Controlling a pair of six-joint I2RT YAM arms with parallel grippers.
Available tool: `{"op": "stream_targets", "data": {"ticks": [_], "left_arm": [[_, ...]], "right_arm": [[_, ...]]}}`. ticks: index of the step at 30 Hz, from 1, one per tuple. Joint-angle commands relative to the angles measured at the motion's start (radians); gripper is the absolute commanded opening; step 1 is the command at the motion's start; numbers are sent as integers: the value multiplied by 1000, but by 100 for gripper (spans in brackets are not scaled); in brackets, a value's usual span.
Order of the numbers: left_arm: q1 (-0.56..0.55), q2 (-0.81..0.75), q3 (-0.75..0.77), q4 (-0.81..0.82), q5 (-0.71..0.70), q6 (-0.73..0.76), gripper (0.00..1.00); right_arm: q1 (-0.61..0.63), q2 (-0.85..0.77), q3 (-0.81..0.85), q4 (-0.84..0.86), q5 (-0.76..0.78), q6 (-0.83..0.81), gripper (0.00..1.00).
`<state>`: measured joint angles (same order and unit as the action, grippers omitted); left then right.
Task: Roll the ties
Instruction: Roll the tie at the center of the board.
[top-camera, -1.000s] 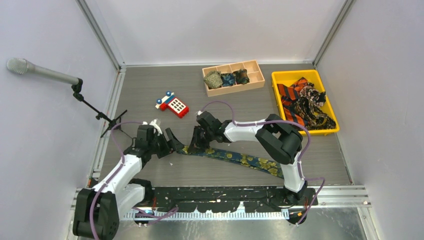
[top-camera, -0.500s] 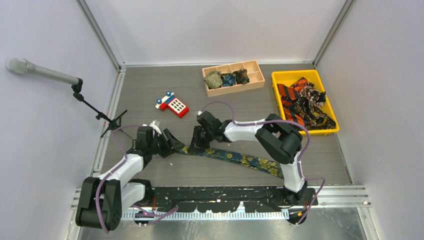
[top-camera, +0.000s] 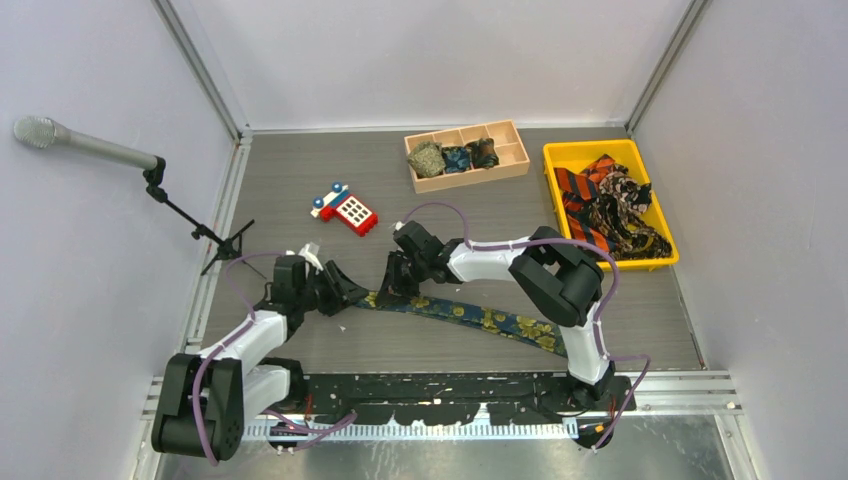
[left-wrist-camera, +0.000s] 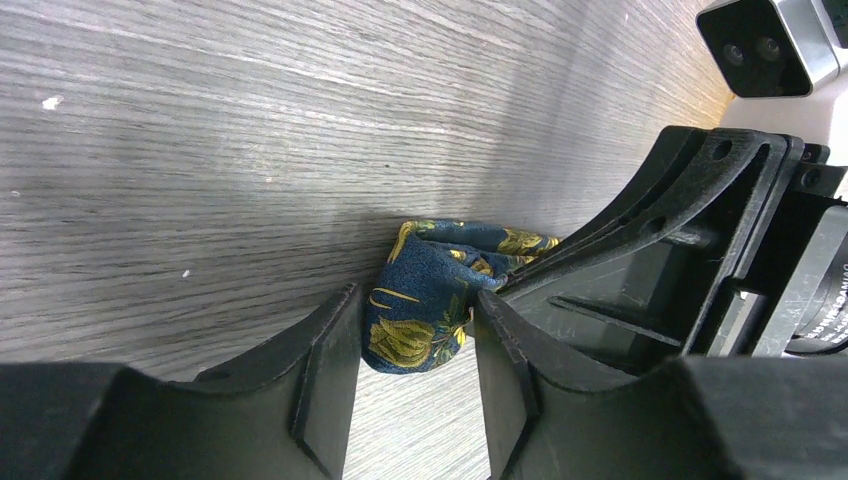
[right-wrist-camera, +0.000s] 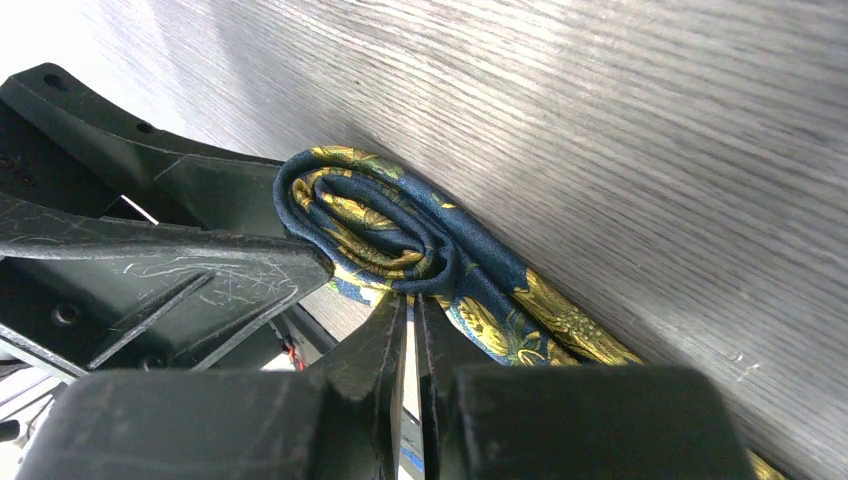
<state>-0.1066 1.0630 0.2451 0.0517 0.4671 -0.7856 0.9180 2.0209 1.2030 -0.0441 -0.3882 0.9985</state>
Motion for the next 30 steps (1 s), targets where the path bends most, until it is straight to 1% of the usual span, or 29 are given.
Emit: {"op": "stream_targets", "data": {"ticks": [1, 7, 14, 24, 30], "left_arm": [[5, 5, -7, 49, 47, -2, 44], [5, -22, -9, 34, 56, 12, 36], [4, -68, -18, 5, 35, 13, 28], [2, -92, -20, -11, 16, 9, 26], [-1, -107, -10, -32, 2, 11, 25]], "right_arm": [[-2, 50, 7, -62, 52, -18, 13], [-2, 48, 21, -74, 51, -21, 13], [-1, 22, 56, -106, 48, -31, 12], [-1, -39, 106, -174, 64, -52, 13], [-1, -21, 109, -171, 65, -51, 13]]}}
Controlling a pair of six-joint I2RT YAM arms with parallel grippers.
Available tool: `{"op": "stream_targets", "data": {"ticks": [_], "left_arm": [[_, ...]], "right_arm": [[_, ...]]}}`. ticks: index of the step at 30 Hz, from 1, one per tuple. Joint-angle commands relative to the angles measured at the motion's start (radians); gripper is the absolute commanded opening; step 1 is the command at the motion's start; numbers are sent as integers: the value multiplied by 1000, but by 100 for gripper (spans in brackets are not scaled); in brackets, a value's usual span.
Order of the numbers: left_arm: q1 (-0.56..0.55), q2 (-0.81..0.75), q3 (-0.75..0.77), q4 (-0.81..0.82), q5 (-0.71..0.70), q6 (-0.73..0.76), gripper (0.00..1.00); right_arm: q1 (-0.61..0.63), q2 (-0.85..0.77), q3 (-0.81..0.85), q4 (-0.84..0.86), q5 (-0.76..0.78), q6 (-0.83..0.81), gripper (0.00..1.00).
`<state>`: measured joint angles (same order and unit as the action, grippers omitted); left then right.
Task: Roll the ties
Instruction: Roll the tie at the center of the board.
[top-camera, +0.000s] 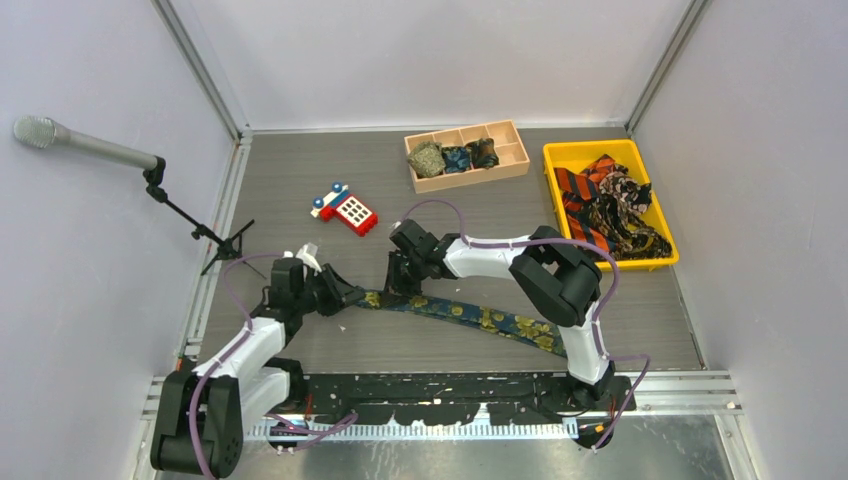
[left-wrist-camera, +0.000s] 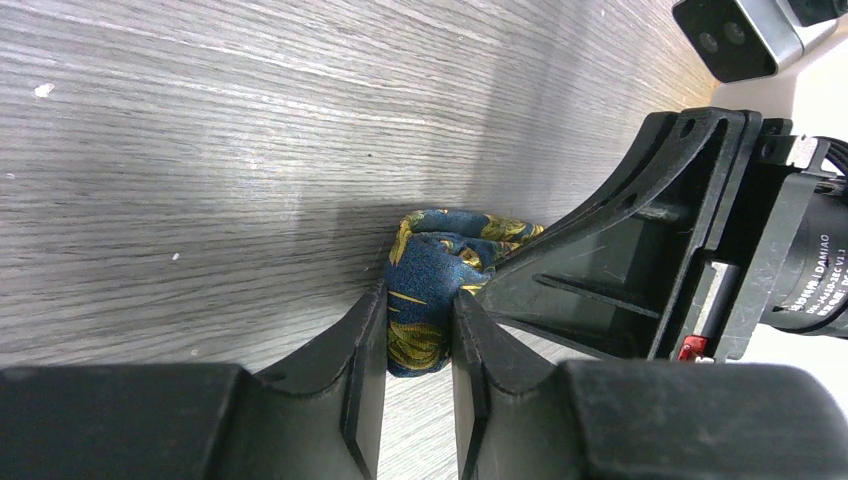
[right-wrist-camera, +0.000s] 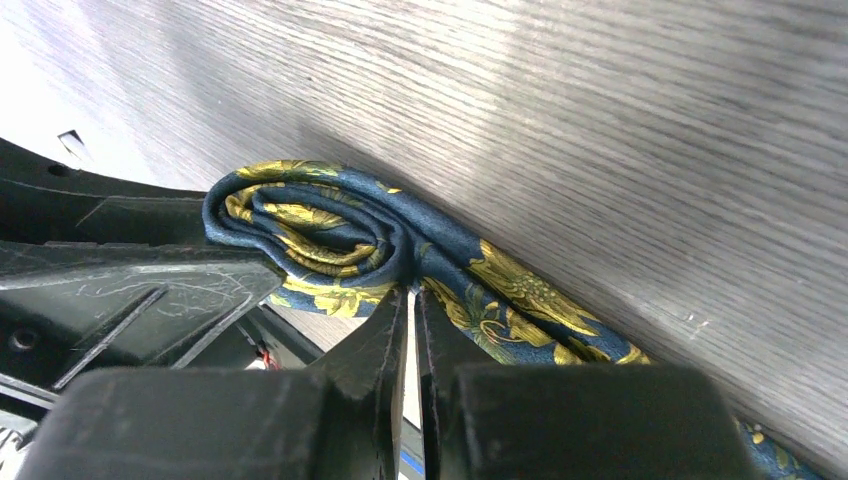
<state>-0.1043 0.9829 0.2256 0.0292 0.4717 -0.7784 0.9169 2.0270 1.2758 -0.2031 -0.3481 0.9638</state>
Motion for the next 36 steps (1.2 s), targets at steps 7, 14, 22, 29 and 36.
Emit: {"op": "stream_targets", "data": {"ticks": [7, 14, 22, 29, 36], "left_arm": [[-8, -36, 12, -22, -10, 5, 25], [-11, -40, 21, -26, -28, 7, 25], [-15, -37, 38, -62, -40, 14, 24], [-16, -54, 56, -94, -53, 24, 24], [-17, -63, 68, -112, -57, 24, 23]], "right_arm": [[1, -5, 55, -6, 19, -12, 13], [3, -39, 47, -15, 20, -15, 13], [5, -18, 72, -13, 18, -15, 13], [6, 27, 104, -12, 13, -16, 13], [8, 63, 124, -3, 0, -12, 13]]}}
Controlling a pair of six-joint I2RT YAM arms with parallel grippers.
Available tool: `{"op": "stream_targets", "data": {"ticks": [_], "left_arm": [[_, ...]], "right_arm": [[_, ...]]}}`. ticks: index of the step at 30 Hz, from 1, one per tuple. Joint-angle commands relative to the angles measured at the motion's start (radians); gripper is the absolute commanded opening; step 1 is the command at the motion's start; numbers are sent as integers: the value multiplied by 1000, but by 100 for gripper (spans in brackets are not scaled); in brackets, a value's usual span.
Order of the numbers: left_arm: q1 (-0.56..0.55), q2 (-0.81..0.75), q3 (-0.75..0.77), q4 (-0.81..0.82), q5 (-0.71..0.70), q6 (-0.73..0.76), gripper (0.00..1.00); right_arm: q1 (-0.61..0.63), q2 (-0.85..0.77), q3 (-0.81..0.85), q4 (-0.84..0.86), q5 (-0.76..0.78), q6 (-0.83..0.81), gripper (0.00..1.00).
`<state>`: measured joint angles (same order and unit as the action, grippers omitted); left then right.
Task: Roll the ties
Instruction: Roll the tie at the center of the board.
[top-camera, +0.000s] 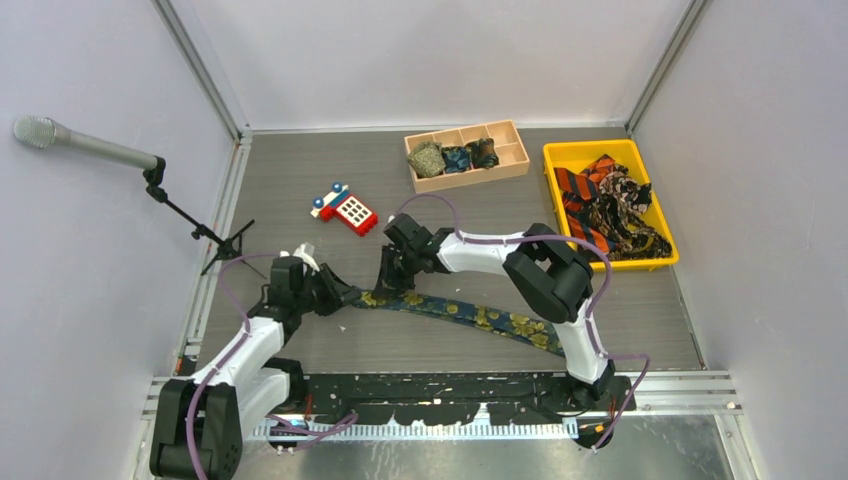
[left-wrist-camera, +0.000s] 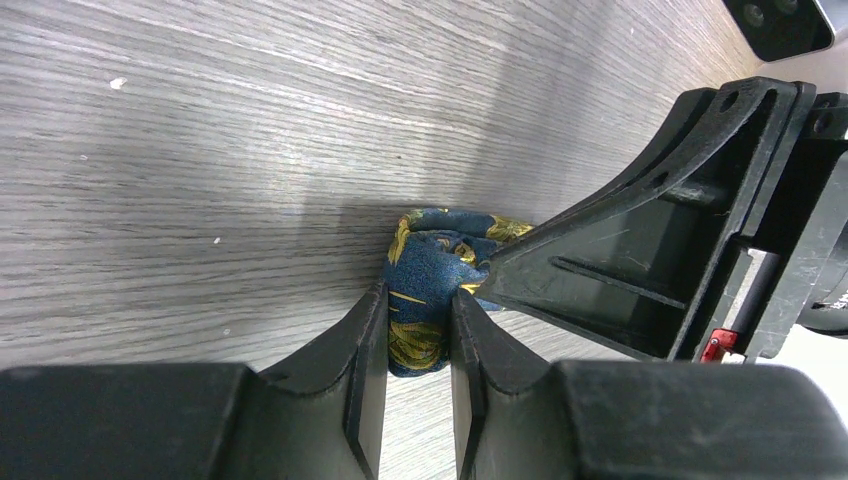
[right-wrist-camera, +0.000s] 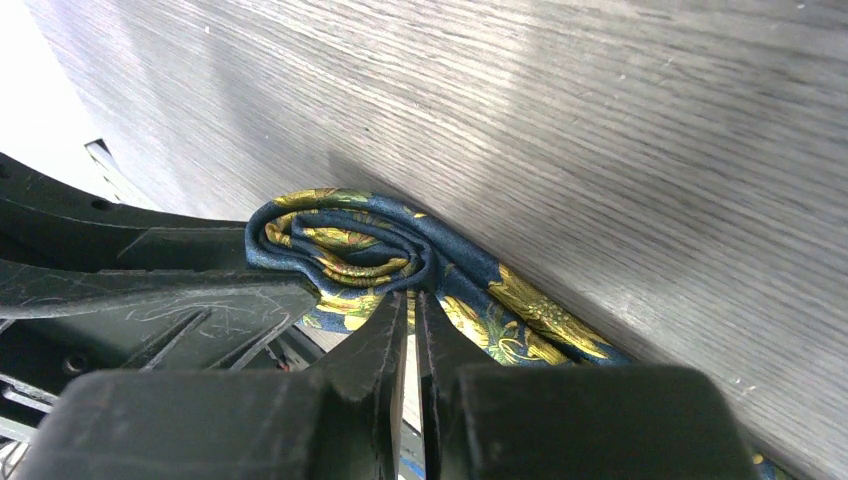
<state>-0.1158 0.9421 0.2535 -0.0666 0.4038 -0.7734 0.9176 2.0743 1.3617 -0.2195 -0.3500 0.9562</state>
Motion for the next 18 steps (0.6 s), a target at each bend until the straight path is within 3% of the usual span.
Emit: {"op": "stream_targets", "data": {"ticks": [1, 18], "left_arm": [[-5, -24, 43, -20, 9, 19, 23], [-14, -15, 136, -109, -31, 92, 23]], "right_arm": [[7, 18, 40, 15, 1, -2, 13], [13, 90, 130, 38, -36, 29, 13]]}}
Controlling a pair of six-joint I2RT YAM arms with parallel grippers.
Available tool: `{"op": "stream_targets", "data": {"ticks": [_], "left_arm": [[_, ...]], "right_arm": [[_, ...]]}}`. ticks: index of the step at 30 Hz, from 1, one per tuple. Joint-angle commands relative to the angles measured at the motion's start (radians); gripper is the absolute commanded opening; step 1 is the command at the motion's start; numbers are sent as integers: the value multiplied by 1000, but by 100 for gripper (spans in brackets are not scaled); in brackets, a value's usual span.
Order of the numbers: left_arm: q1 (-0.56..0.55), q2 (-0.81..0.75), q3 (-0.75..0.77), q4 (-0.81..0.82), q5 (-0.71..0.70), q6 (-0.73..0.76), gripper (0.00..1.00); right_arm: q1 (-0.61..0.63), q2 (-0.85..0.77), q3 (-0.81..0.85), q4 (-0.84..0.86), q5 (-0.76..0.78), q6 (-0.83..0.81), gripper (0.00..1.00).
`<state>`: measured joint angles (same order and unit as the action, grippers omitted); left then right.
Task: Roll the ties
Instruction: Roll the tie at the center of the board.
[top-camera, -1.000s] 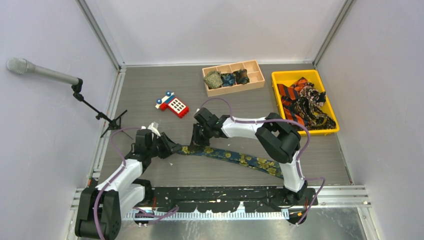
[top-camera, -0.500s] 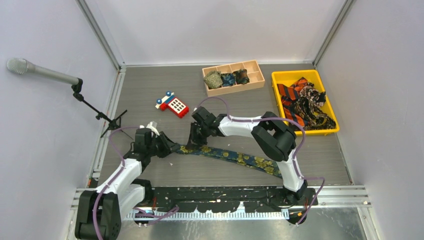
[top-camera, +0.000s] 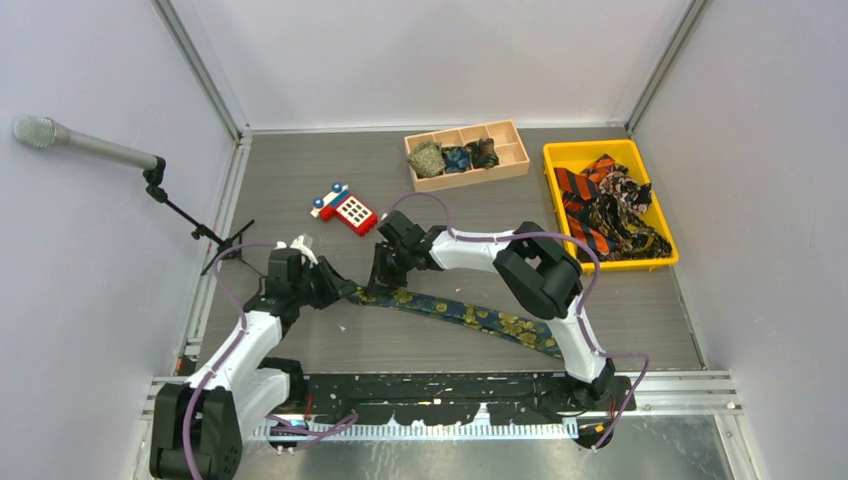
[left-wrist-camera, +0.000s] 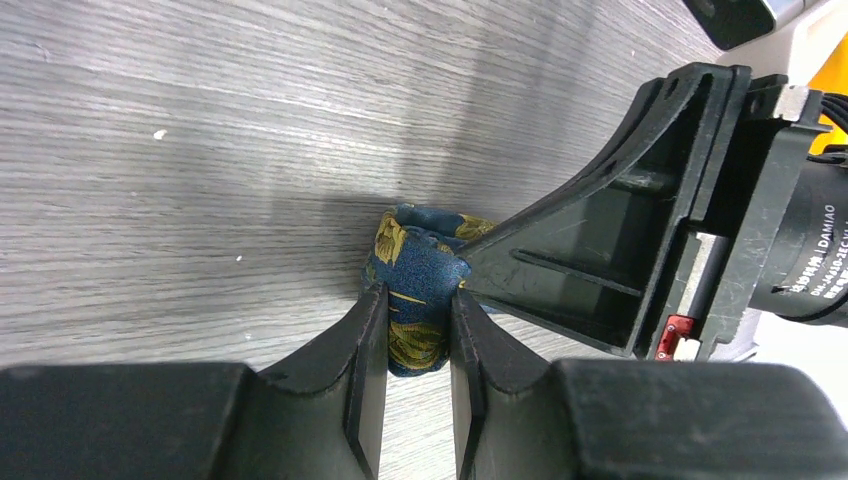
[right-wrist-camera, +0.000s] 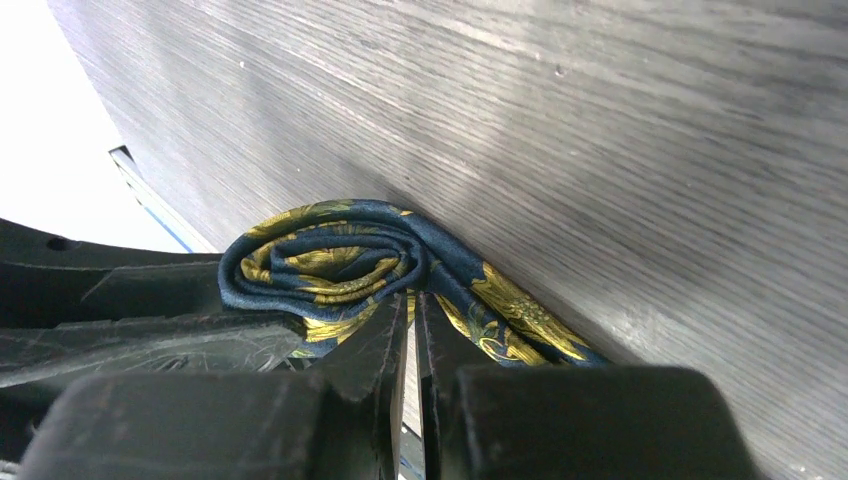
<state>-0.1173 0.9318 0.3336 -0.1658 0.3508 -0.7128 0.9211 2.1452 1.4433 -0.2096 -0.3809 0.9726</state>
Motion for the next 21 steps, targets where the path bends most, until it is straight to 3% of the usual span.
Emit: {"op": "stream_targets", "data": {"ticks": [1, 21], "left_arm": [[-15, -5, 59, -13, 19, 36, 23], [-155, 82, 127, -31, -107, 97, 22]], "right_arm": [[10, 25, 57, 28, -6, 14, 13], [5, 87, 137, 81, -50, 56, 13]]}}
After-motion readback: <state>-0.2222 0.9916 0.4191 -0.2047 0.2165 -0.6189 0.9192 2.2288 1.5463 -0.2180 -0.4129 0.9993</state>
